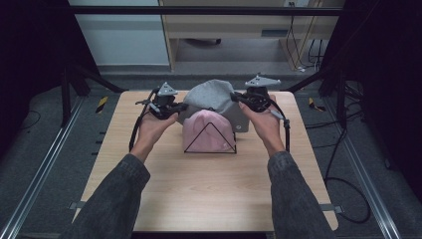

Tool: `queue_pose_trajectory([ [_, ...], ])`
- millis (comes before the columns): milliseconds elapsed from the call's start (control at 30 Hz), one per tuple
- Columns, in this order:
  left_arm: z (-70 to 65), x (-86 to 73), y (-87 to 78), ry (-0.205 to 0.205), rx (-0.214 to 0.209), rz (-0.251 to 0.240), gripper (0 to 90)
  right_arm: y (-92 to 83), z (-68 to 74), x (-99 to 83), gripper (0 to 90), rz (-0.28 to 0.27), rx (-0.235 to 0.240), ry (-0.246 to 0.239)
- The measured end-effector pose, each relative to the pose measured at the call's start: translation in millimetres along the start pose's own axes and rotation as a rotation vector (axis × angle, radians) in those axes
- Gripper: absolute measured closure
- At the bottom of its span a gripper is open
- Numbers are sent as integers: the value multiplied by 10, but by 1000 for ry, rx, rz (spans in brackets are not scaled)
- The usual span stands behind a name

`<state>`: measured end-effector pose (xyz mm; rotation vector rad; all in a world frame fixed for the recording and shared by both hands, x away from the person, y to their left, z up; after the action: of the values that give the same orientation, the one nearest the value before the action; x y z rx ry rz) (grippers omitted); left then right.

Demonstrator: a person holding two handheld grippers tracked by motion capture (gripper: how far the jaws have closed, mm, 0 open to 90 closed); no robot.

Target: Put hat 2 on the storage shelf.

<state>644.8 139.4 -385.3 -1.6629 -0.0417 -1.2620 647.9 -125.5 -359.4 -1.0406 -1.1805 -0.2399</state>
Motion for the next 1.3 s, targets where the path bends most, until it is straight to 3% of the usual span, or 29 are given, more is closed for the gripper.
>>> queue_pose_trajectory([
  [333,-8,-194,152,-22,-21,31,880,128,-18,-241,859,50,0,20],
  [1300,-75,-529,462,-69,-48,134,878,319,27,-568,850,143,15,51],
])
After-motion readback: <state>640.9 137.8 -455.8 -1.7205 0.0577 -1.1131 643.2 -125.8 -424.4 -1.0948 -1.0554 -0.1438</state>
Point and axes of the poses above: each handheld gripper's, and its own axes: y roughly forward along the jaws, x roughly out of its top, z roughly to its left, the point moved 4 cm from there along y, roughly forward along the jaws, and after that the axes turned 10 degrees about z, right-handed, at the moved point
